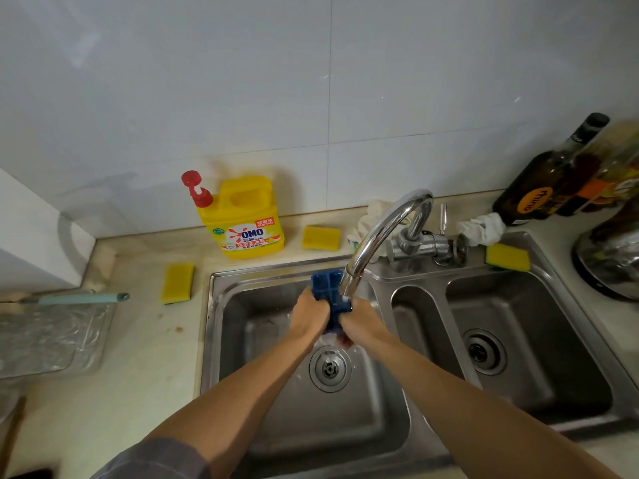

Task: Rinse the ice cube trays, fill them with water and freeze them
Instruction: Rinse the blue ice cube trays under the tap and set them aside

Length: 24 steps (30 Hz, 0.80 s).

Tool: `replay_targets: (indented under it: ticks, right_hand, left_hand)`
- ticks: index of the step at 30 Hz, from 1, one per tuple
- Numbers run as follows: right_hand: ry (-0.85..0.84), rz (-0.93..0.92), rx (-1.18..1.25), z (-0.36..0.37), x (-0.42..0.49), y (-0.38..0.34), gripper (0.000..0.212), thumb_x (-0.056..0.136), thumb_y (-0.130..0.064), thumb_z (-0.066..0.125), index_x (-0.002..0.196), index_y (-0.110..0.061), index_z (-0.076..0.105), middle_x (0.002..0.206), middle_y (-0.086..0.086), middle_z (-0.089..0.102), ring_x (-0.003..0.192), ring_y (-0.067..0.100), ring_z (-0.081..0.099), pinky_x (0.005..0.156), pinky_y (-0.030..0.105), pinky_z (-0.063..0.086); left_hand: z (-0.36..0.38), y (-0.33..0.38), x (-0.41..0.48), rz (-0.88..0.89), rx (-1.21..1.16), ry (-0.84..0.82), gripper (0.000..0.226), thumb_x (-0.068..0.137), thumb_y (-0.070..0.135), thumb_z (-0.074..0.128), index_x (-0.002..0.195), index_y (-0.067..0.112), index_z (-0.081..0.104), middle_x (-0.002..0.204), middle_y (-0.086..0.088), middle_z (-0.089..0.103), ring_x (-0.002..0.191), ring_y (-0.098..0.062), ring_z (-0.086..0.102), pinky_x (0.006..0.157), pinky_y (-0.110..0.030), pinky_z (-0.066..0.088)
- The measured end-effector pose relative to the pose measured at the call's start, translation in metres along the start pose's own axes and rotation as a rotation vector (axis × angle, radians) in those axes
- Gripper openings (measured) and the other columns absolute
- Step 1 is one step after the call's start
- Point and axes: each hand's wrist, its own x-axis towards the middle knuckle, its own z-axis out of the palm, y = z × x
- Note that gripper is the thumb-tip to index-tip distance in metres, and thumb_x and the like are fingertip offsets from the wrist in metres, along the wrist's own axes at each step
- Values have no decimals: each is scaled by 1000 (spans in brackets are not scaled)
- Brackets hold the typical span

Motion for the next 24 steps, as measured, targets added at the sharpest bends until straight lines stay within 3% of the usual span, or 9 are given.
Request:
replay_targets:
  ticks: [3, 6, 11, 14, 16, 18, 20, 22, 24]
  right_hand:
    - [-41, -4, 115, 1, 0, -5, 16, 94, -4, 53, 108, -4, 62, 90, 20, 76, 70, 30, 73, 60, 35, 60]
    - [-80, 20, 323, -8, 0, -9, 20, 94, -2, 57, 114, -3, 62, 105, 23, 72, 90, 38, 73, 63, 38, 61]
    - [-57, 79, 342, -15, 2, -2, 21, 95, -9, 61, 116, -10, 59, 103, 19, 74, 80, 35, 77, 62, 42, 62]
    - [17, 52, 283, -14, 4, -1, 14, 98, -18, 63, 108, -10, 66, 88, 13, 77, 72, 33, 77, 60, 45, 64]
    - [93, -44, 129, -15, 6, -3, 11, 96, -13, 59, 105, -12, 66, 92, 11, 75, 81, 29, 75, 74, 50, 63]
    - [124, -129, 12, -13, 3, -6, 16, 93, -11, 59, 105, -22, 63, 98, 3, 72, 88, 17, 70, 84, 43, 61]
    - [63, -177, 16, -9, -1, -8, 18, 91, -14, 62, 107, -24, 61, 97, 2, 72, 82, 12, 72, 73, 36, 64]
    - [9, -155, 62, -6, -3, -10, 20, 91, -17, 65, 110, -22, 59, 96, 6, 74, 76, 17, 76, 60, 35, 64]
    - [-41, -119, 128, -8, -4, -10, 16, 91, -20, 67, 106, -21, 62, 92, 9, 76, 72, 25, 77, 60, 40, 64]
  left_hand:
    - [-6, 1, 2, -49, 0, -15, 18, 93, 12, 48, 99, 12, 66, 93, -15, 73, 84, -30, 72, 75, -41, 63]
    - [-13, -1, 2, -54, 40, -62, 24, 90, 6, 46, 97, 9, 69, 90, -15, 74, 74, -29, 73, 56, -33, 59]
    - [-10, 3, -6, 75, 86, -189, 12, 96, 14, 52, 98, 14, 64, 80, -8, 69, 57, -17, 65, 44, -24, 48]
    - [-6, 5, -7, 70, 38, -249, 18, 97, 10, 47, 106, 14, 62, 84, -9, 69, 61, -16, 64, 48, -25, 48]
    - [-4, 3, -7, 49, 5, -235, 18, 96, 10, 47, 102, 16, 63, 90, -8, 72, 75, -18, 69, 62, -28, 54]
    - [-4, 1, -4, 11, -29, -168, 17, 95, 13, 50, 98, 19, 66, 93, -5, 74, 85, -19, 72, 75, -32, 58]
    - [-5, -4, -1, -36, -91, -83, 17, 95, 12, 54, 96, 19, 68, 91, -6, 75, 83, -19, 73, 69, -30, 60]
    - [-8, -6, 0, -83, -131, -51, 14, 93, 11, 57, 98, 15, 69, 91, -10, 76, 81, -22, 74, 61, -28, 59]
    - [-11, -6, -2, -113, -120, -55, 19, 92, 7, 52, 104, 11, 66, 92, -13, 74, 82, -25, 72, 56, -29, 57]
